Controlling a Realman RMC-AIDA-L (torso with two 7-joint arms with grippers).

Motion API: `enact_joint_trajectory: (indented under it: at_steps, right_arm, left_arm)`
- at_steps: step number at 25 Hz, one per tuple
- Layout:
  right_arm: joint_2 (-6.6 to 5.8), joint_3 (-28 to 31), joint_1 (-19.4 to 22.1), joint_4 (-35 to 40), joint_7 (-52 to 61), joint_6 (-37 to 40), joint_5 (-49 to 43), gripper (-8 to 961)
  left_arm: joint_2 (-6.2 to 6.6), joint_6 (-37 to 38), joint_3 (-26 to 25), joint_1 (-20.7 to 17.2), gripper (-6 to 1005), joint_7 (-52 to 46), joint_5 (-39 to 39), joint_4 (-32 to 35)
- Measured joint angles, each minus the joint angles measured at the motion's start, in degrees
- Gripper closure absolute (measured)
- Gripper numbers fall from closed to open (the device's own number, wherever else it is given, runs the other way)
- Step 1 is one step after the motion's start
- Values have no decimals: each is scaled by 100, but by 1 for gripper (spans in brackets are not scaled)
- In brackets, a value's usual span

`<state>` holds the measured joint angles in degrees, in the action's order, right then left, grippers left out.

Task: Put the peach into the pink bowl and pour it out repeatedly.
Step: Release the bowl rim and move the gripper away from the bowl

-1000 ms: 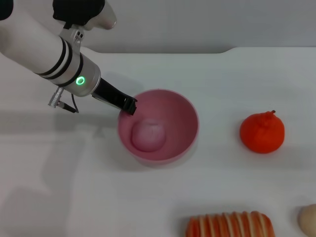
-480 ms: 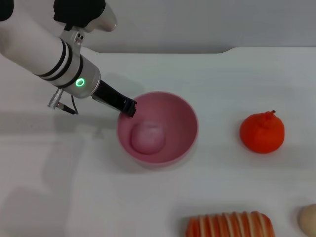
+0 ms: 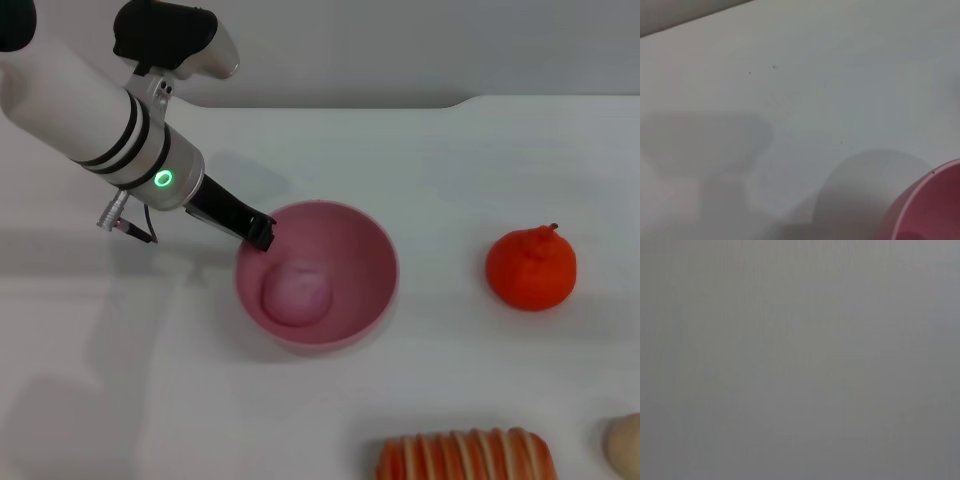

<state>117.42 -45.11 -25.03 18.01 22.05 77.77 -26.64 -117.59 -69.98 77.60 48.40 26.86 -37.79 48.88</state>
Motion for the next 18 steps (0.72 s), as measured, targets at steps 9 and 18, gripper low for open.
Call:
enact_joint_trajectory:
  at_steps: [9, 18]
  right_arm:
    - [0, -21, -1, 0, 0, -16, 0, 447]
    - [9, -24, 13, 0, 0, -17, 0, 447]
  left_arm:
    - [-4, -6, 24, 11, 954, 12, 0, -36]
    - [-8, -32, 13, 17, 954, 12, 0, -40]
